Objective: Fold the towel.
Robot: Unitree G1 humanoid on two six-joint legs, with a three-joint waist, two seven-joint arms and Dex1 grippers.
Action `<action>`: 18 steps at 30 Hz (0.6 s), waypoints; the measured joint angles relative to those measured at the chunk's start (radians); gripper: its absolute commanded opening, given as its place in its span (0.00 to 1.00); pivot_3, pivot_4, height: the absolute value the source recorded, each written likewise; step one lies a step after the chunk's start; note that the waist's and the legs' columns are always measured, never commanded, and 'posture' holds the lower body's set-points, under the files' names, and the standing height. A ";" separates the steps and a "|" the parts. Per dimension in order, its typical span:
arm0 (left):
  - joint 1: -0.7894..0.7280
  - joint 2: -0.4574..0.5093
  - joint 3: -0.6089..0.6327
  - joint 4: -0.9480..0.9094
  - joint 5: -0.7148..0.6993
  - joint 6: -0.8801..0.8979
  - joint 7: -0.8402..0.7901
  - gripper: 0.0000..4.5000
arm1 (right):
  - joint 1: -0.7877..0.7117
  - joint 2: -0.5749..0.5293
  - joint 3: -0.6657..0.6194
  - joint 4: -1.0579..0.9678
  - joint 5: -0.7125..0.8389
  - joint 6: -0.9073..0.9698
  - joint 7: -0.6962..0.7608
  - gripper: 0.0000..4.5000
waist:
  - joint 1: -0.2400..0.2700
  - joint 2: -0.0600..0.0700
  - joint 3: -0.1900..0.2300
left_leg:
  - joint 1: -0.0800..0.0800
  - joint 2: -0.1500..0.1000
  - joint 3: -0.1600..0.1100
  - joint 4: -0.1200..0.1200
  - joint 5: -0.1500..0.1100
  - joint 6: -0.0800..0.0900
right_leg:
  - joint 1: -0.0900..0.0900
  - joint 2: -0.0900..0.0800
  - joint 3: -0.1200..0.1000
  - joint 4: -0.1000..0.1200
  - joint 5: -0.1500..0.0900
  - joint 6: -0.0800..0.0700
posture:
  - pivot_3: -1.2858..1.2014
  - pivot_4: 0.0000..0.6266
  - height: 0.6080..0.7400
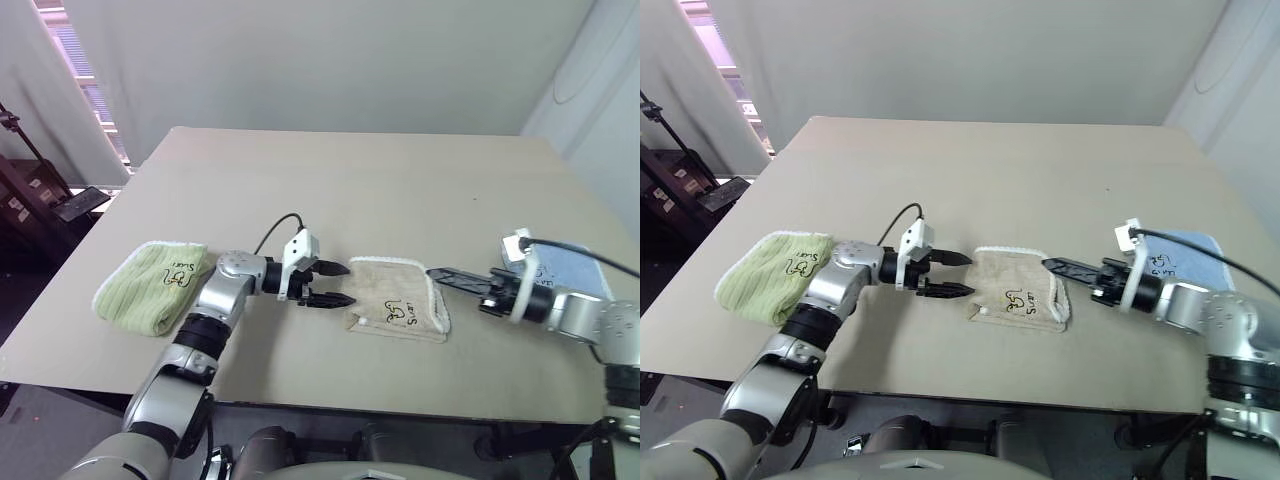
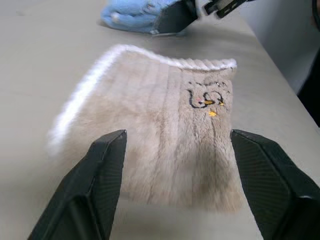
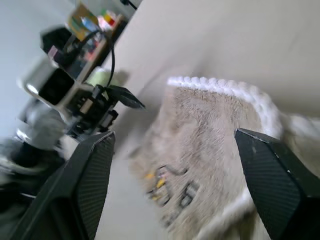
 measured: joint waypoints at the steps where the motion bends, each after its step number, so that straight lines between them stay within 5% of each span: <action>1: 0.018 0.022 0.001 -0.039 -0.004 0.012 -0.001 0.73 | -0.001 -0.009 -0.011 0.018 0.014 0.044 -0.004 0.89 | 0.000 0.000 0.000 | 0.000 0.000 0.000 0.000 0.000 0.000 | 0.000 0.000 0.000 0.000 0.000 0.000 | 0.52 0.00 0.88; 8: 0.094 0.067 0.006 -0.200 -0.046 0.034 0.030 0.73 | 0.013 -0.050 -0.039 0.134 0.026 0.231 -0.031 0.89 | 0.004 0.001 0.000 | 0.000 -0.001 0.000 0.001 0.000 0.000 | 0.001 -0.001 0.000 0.000 0.000 0.000 | 0.52 0.00 0.88; 18: 0.165 0.071 -0.004 -0.293 -0.076 -0.005 0.040 0.73 | 0.024 -0.052 0.002 0.206 -0.031 0.262 -0.033 0.89 | 0.001 0.002 -0.001 | 0.000 0.000 0.001 0.001 0.000 0.001 | 0.001 0.002 0.000 0.000 0.001 0.003 | 0.52 0.00 0.88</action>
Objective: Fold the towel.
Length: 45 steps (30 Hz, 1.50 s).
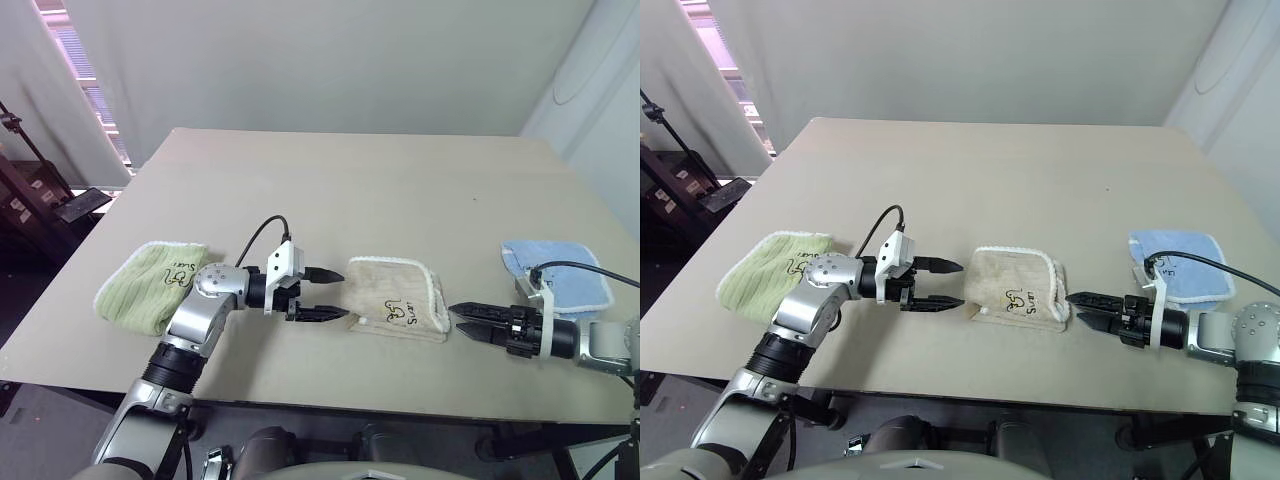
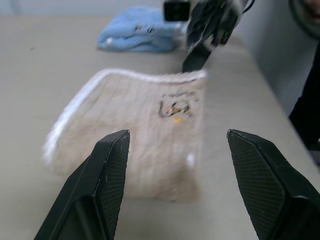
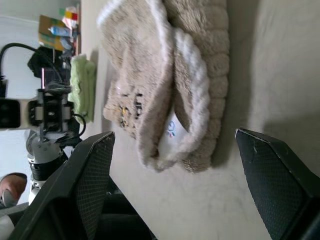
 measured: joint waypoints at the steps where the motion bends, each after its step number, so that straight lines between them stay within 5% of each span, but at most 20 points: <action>1: 0.006 0.011 0.000 -0.014 -0.008 0.000 -0.010 0.73 | -0.010 0.007 0.013 0.013 -0.007 -0.003 0.002 0.89 | -0.002 0.000 0.000 | 0.000 0.000 0.000 0.000 0.000 0.000 | 0.000 0.000 0.000 0.000 0.000 0.000 | 0.52 0.00 0.88; 32: 0.055 0.062 -0.005 -0.050 -0.011 -0.003 -0.006 0.73 | -0.351 0.225 0.348 0.308 -0.276 -0.161 0.259 0.89 | -0.058 -0.003 -0.002 | 0.017 0.009 0.000 -0.005 0.003 -0.006 | 0.008 0.012 0.006 0.005 0.003 -0.007 | 0.52 0.00 0.88; 42: 0.053 0.064 -0.006 -0.043 -0.004 -0.027 0.002 0.73 | -0.372 0.267 0.342 0.341 -0.314 -0.147 0.257 0.12 | -0.058 -0.005 -0.004 | 0.016 0.009 0.000 -0.005 0.003 -0.009 | 0.006 0.012 0.006 0.005 0.003 -0.011 | 0.52 0.00 0.88; 45: 0.052 0.064 -0.006 -0.040 -0.003 -0.029 0.003 0.73 | -0.372 0.273 0.322 0.328 -0.312 -0.137 0.251 0.00 | -0.058 -0.007 -0.005 | 0.016 0.009 0.000 -0.005 0.002 -0.011 | 0.006 0.011 0.006 0.003 0.004 -0.013 | 0.52 0.00 0.88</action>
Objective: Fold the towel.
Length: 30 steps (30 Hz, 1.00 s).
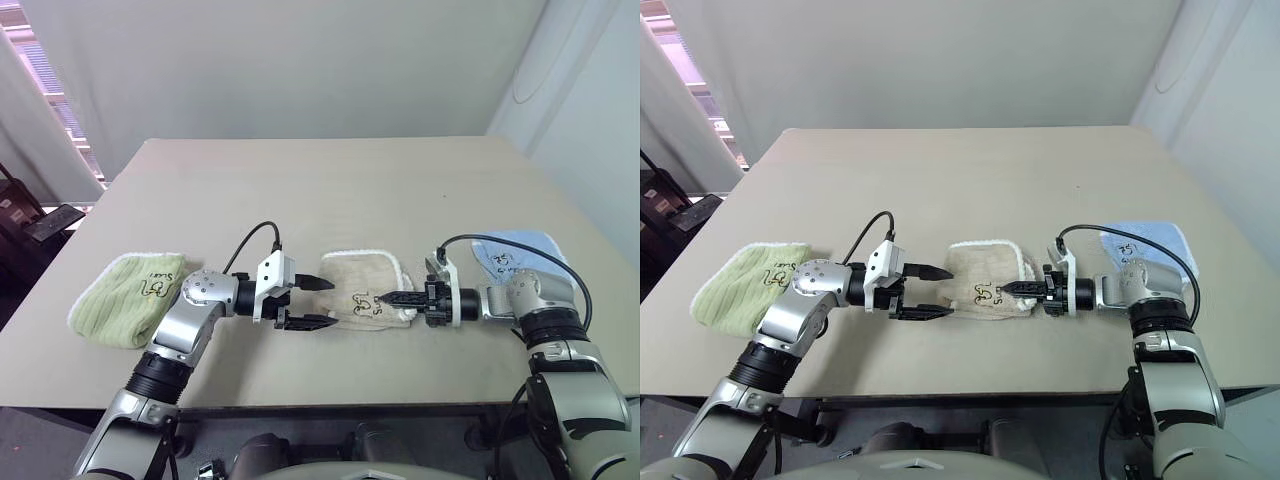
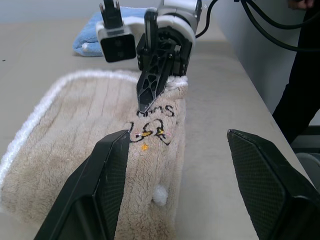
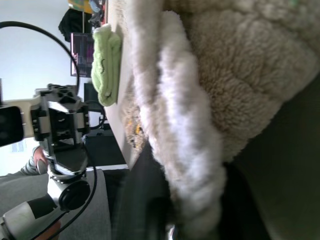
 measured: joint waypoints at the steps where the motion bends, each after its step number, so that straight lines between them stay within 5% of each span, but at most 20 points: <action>1: -0.001 0.000 0.000 0.001 0.000 0.000 0.000 0.73 | 0.003 0.002 -0.008 -0.004 0.000 0.003 -0.005 0.00 | 0.001 0.000 0.000 | 0.000 0.000 0.000 0.000 0.000 0.000 | 0.000 0.000 0.000 0.000 0.000 -0.001 | 0.52 0.00 0.88; 7: -0.010 -0.002 0.000 0.012 0.002 -0.001 0.004 0.73 | 0.086 0.086 -0.178 -0.142 0.062 0.066 -0.102 0.00 | 0.003 0.004 0.003 | -0.002 0.000 0.001 -0.002 0.001 -0.001 | -0.003 0.000 0.000 0.000 0.001 -0.001 | 0.52 0.00 0.88; 14: -0.038 -0.004 0.000 0.046 0.009 -0.012 0.002 0.73 | 0.064 0.328 -0.701 -0.456 0.165 0.143 -0.483 0.00 | 0.028 0.013 0.005 | -0.020 0.000 0.002 0.000 0.004 0.000 | -0.020 0.000 0.000 0.001 0.005 0.007 | 0.52 0.00 0.88; 19: -0.040 -0.009 -0.001 0.070 0.011 -0.014 -0.013 0.73 | 0.014 0.437 -0.925 -0.718 0.268 0.052 -0.739 0.00 | 0.032 0.013 0.005 | -0.021 -0.001 0.002 0.000 0.004 0.001 | -0.021 0.000 0.000 0.001 0.005 0.007 | 0.52 0.00 0.88; 30: -0.103 -0.060 -0.028 0.148 0.015 -0.038 -0.022 0.73 | 0.086 0.380 -1.041 -0.845 0.398 -0.375 -1.073 0.00 | 0.028 0.014 0.005 | -0.020 -0.002 0.002 -0.001 0.004 0.001 | -0.020 0.001 0.000 0.001 0.004 0.008 | 0.52 0.00 0.88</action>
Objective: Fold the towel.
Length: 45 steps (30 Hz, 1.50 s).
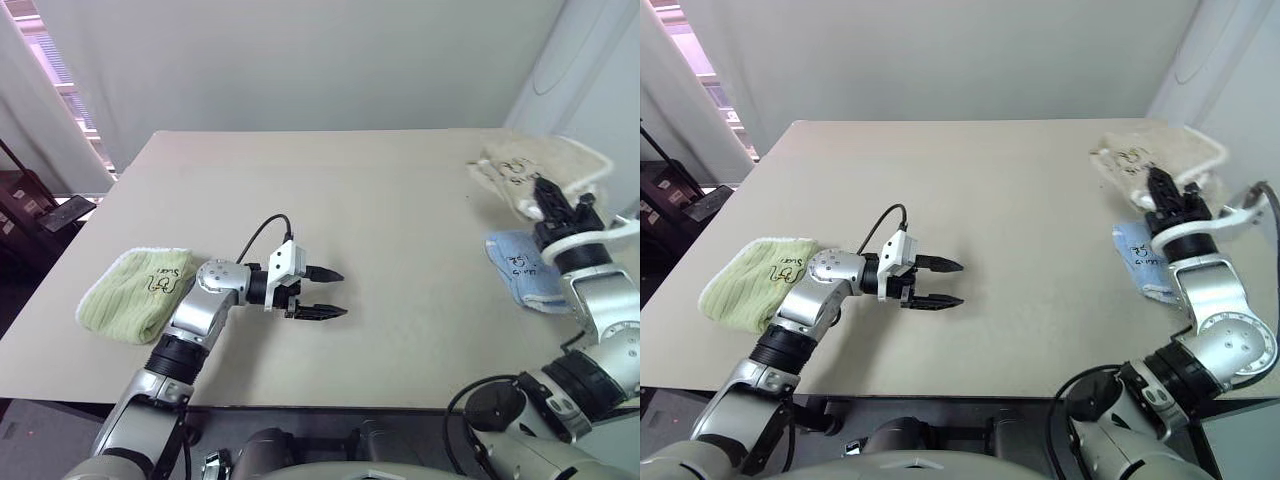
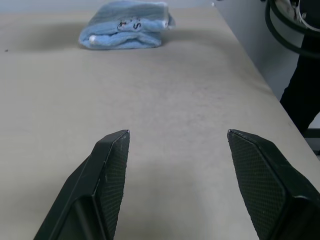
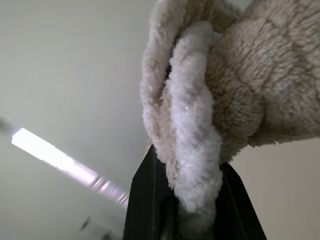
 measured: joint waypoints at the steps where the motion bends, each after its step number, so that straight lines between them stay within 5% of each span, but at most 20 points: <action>1: 0.000 -0.003 -0.001 0.000 0.000 0.000 0.000 0.73 | 0.021 -0.010 0.001 0.009 -0.010 -0.041 -0.023 0.00 | 0.000 0.000 0.000 | 0.000 0.000 0.000 0.000 0.000 0.000 | 0.000 0.000 0.000 0.000 0.000 0.000 | 0.52 0.00 0.88; 19: 0.008 -0.007 -0.004 0.000 -0.001 0.003 0.032 0.73 | 0.267 -0.031 0.113 0.155 0.098 -0.231 -0.139 0.00 | 0.000 0.003 0.000 | 0.002 0.000 0.000 0.001 0.000 0.001 | 0.003 0.000 0.001 0.000 0.000 0.000 | 0.52 0.00 0.88; 32: -0.002 0.002 0.010 0.023 -0.001 0.020 0.065 0.73 | 0.319 -0.041 0.141 0.179 0.202 -0.320 -0.246 1.00 | 0.001 0.003 0.000 | 0.003 0.000 0.000 0.001 0.000 0.001 | 0.003 0.000 0.001 0.000 0.000 0.000 | 0.52 0.00 0.88; 45: -0.054 -0.017 0.039 0.100 -0.002 0.005 0.083 0.73 | 0.632 -0.147 0.144 0.002 0.671 -0.276 -0.248 1.00 | 0.008 0.003 0.000 | 0.003 0.000 0.000 0.000 0.000 0.001 | 0.005 0.000 0.001 -0.001 -0.002 0.003 | 0.52 0.00 0.88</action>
